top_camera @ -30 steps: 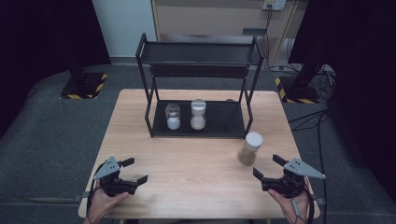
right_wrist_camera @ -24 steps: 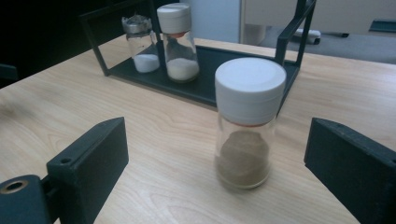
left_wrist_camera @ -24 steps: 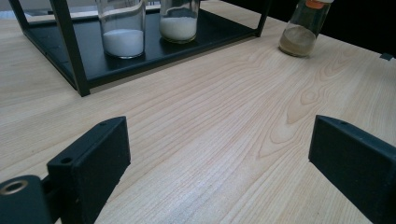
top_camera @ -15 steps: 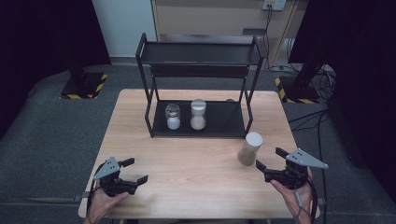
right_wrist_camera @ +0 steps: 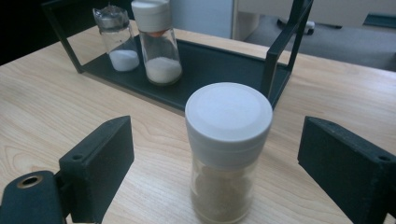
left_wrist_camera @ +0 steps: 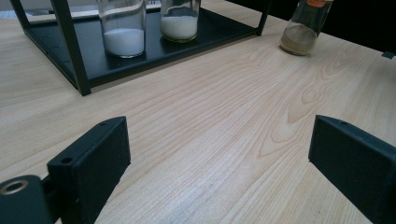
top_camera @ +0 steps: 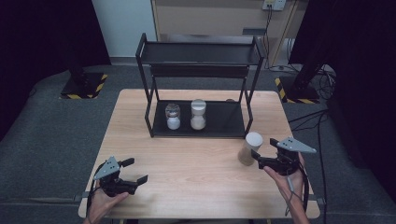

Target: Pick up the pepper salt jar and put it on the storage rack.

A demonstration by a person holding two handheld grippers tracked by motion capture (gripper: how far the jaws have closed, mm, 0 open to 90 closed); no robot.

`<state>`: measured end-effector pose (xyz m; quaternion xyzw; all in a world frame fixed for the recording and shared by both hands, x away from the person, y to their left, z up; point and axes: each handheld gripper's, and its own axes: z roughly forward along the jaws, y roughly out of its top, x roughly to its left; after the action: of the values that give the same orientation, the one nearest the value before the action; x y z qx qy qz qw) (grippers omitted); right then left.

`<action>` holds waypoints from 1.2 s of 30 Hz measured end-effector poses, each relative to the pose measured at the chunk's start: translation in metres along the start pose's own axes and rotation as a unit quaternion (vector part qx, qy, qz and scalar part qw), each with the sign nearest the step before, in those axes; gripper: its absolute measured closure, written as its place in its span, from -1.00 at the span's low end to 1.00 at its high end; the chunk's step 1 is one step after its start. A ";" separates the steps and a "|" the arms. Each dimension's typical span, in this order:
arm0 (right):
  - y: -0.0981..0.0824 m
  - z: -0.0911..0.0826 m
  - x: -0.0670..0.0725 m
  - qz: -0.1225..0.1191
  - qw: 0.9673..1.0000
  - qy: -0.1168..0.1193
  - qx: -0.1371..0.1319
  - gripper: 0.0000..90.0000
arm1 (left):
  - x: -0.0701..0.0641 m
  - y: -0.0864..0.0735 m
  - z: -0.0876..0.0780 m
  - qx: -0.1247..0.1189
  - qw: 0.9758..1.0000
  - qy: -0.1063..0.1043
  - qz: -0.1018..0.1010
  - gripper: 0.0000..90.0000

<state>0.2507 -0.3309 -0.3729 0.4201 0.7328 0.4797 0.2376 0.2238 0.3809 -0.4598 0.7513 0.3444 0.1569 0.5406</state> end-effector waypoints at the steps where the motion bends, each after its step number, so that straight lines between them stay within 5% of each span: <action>1: 0.001 0.003 0.000 0.000 1.000 -0.001 0.002 -0.75 | 0.000 0.000 0.000 0.000 1.000 0.000 0.000 -0.90; 17: 0.003 0.046 -0.008 0.018 1.000 -0.003 0.024 -0.59 | 0.000 0.000 0.000 0.001 1.000 0.000 0.001 -0.90; 22: 0.001 0.051 -0.006 0.011 1.000 -0.009 0.020 -0.29 | 0.000 0.000 0.000 0.001 1.000 0.001 0.001 -0.90; 36: 0.006 0.051 0.001 -0.013 0.999 -0.017 0.029 -0.26 | 0.000 0.000 0.000 0.001 1.000 0.000 0.001 -0.90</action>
<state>0.2908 -0.3034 -0.3888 0.4250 0.7481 0.4477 0.2436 0.2236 0.3808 -0.4595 0.7521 0.3441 0.1573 0.5396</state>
